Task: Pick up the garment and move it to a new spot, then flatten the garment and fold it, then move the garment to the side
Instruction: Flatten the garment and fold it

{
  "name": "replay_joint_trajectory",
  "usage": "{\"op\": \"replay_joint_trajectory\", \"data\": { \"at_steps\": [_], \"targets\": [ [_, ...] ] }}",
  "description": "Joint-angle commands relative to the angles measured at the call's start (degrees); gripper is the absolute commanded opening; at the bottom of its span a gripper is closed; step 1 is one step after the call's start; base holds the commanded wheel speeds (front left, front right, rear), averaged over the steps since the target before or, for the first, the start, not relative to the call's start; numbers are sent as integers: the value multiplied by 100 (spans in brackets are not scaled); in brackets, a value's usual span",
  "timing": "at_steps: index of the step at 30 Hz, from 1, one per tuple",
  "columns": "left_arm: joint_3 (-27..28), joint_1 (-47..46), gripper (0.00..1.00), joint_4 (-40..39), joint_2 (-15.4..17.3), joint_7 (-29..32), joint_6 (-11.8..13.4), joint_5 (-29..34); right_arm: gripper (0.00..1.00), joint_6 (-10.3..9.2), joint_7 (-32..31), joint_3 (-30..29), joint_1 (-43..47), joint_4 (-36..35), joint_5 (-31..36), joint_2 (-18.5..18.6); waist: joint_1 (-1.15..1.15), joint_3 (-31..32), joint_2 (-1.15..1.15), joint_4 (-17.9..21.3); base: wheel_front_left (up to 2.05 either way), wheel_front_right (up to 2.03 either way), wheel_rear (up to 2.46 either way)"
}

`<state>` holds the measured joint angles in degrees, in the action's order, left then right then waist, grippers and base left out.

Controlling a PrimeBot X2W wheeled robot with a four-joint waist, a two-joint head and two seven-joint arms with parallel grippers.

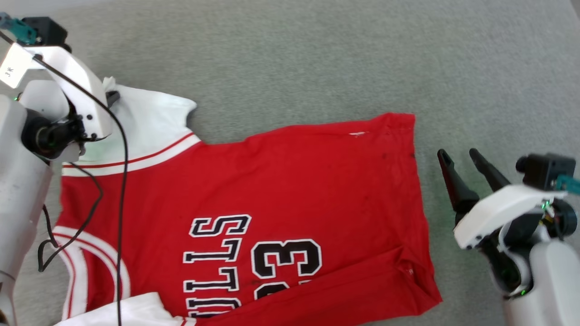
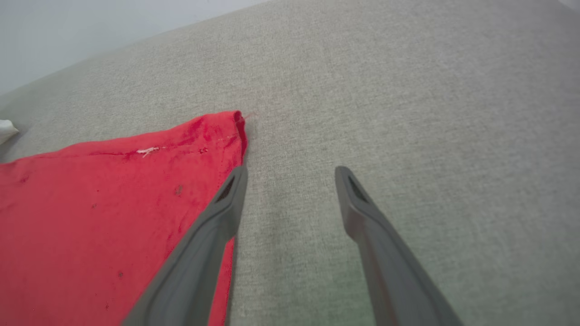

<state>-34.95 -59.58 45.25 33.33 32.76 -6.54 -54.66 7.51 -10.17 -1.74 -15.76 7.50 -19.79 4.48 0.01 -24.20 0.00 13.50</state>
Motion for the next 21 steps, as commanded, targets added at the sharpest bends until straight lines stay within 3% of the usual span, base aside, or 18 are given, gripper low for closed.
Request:
{"op": "replay_joint_trajectory", "data": {
  "at_steps": [1, 12, 21],
  "targets": [
    [-6, 11, 0, -35, -33, -140, -15, 43, 100, -4, -216, 3, -213, 66, -82, 130, -1, 134, 0, -162, 0, 0, 0],
    [-172, -171, 0, -353, -334, -847, -71, 206, 100, -4, -2412, 495, -1442, 686, -199, 957, -1, 240, 0, -823, 0, 0, 0],
    [-272, -261, 0, -557, -478, -1140, -84, 210, 100, -4, -3379, 1040, -2122, 1647, -271, 1198, -1, 103, 0, -1126, 0, 0, 0]
  ]
}}
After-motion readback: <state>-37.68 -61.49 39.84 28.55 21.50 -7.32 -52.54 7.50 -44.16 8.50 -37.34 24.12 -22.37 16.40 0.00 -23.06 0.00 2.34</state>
